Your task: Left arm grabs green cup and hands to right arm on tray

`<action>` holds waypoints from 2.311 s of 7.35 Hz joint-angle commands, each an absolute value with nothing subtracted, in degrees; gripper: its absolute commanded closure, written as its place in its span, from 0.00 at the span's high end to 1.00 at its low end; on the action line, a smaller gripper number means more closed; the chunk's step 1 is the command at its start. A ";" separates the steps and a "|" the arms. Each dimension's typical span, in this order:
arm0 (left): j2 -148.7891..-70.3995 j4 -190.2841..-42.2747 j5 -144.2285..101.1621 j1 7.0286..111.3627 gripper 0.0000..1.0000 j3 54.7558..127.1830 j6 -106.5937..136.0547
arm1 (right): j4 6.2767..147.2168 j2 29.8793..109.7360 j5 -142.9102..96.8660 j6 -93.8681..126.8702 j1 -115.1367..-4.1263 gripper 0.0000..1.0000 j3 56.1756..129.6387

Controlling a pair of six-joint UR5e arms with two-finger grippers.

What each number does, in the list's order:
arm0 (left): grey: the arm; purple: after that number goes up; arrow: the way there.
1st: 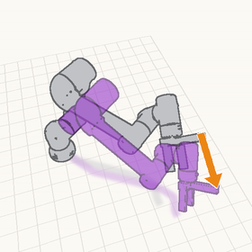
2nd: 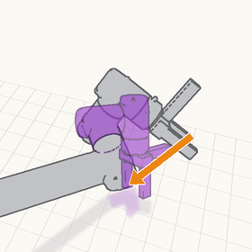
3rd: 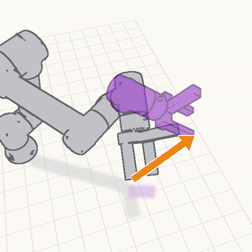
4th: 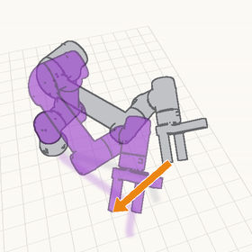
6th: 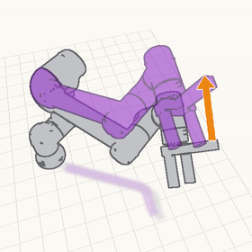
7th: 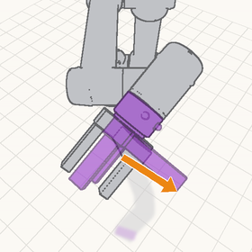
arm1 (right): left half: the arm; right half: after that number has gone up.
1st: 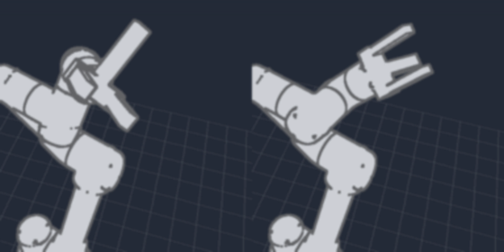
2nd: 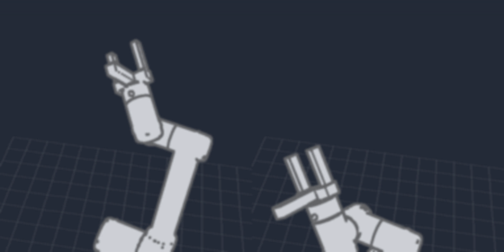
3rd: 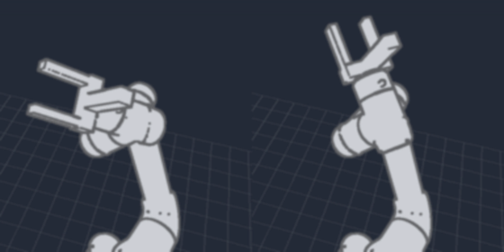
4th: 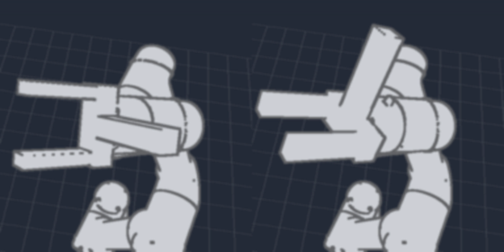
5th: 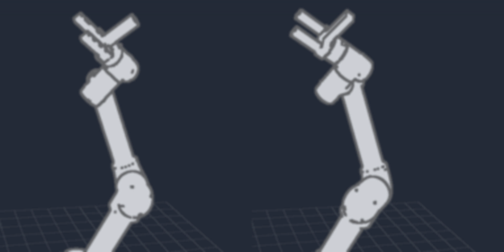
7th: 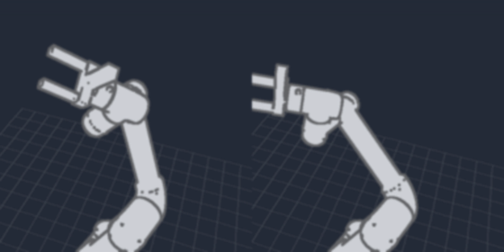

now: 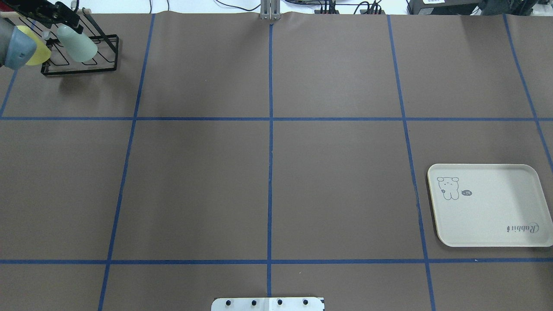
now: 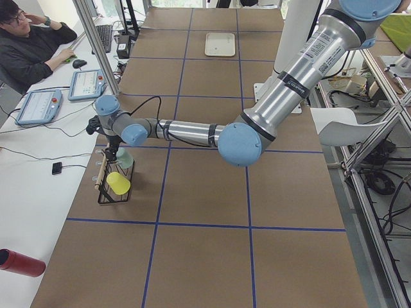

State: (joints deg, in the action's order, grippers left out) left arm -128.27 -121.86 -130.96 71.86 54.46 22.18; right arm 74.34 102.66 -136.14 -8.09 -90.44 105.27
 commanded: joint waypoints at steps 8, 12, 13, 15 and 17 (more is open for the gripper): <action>-128.41 -122.96 -128.60 70.49 0.92 53.70 21.80 | 74.36 102.31 -136.14 -7.91 -90.44 1.00 104.85; -128.76 -122.96 -127.36 70.58 0.92 53.61 21.71 | 74.36 102.30 -136.14 -7.91 -90.44 1.00 104.85; -128.76 -122.96 -127.35 70.58 0.92 53.70 21.53 | 74.36 102.30 -136.23 -7.91 -90.44 1.00 104.85; -128.76 -122.96 -127.35 70.58 0.92 53.70 21.45 | 74.36 102.30 -136.32 -7.91 -90.44 1.00 104.77; -128.67 -122.96 -127.35 70.58 0.87 53.79 21.27 | 74.36 102.30 -136.32 -7.65 -90.44 1.00 104.85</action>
